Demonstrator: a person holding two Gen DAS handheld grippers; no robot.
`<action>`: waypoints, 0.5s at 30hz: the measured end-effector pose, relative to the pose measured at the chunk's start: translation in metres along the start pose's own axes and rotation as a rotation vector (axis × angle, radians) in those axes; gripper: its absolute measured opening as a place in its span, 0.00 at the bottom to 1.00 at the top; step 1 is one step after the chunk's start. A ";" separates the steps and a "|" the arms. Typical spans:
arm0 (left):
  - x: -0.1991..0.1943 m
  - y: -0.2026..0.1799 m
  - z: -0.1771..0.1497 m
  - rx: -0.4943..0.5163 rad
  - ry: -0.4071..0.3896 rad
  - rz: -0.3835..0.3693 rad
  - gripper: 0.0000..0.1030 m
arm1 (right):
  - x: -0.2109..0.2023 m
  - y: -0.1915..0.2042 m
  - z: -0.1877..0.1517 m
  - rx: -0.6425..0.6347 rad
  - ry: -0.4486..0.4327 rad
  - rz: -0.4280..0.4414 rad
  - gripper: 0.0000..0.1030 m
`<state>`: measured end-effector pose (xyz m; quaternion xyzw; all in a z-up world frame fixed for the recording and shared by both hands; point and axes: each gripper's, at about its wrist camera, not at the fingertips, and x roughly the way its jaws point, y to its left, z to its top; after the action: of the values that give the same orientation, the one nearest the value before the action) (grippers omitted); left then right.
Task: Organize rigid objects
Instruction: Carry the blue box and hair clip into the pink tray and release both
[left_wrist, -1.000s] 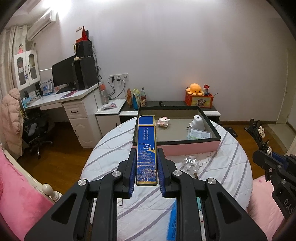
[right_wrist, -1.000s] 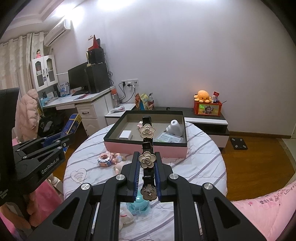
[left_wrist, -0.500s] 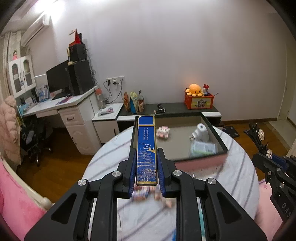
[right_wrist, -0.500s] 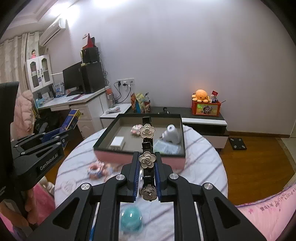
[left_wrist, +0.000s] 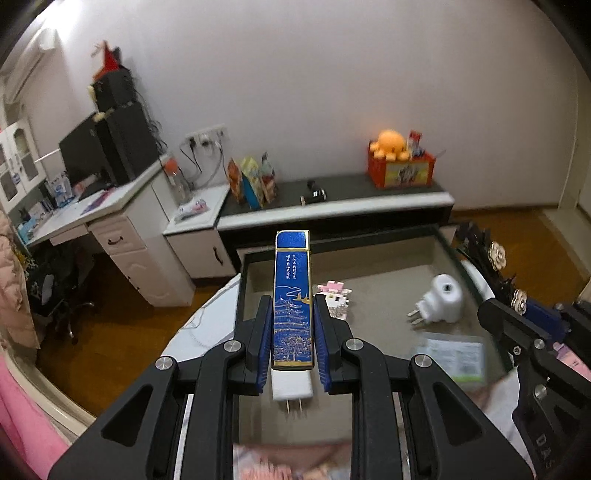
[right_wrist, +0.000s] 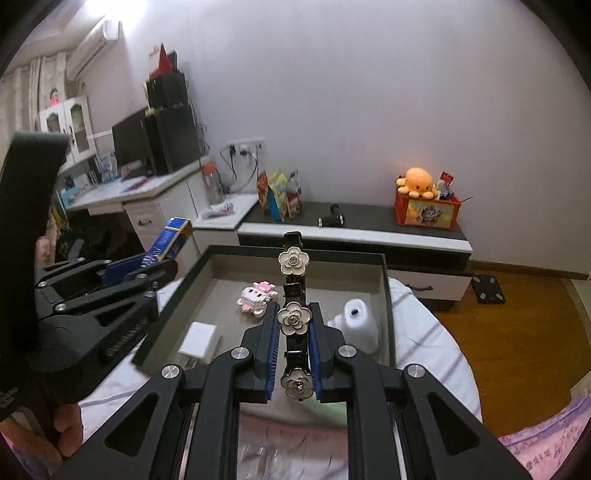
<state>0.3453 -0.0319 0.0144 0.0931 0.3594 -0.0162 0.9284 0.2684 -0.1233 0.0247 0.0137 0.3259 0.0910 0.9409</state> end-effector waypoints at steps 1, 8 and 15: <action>0.014 -0.003 0.003 0.013 0.026 -0.002 0.20 | 0.009 0.000 0.003 -0.006 0.016 -0.005 0.14; 0.091 -0.006 0.000 0.024 0.186 -0.001 0.20 | 0.073 -0.003 0.013 -0.012 0.130 -0.020 0.14; 0.104 0.008 -0.003 -0.020 0.241 -0.009 0.65 | 0.090 -0.012 0.011 0.022 0.187 0.014 0.46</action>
<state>0.4211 -0.0198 -0.0564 0.0835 0.4690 -0.0056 0.8792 0.3466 -0.1189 -0.0221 0.0175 0.4133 0.0949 0.9055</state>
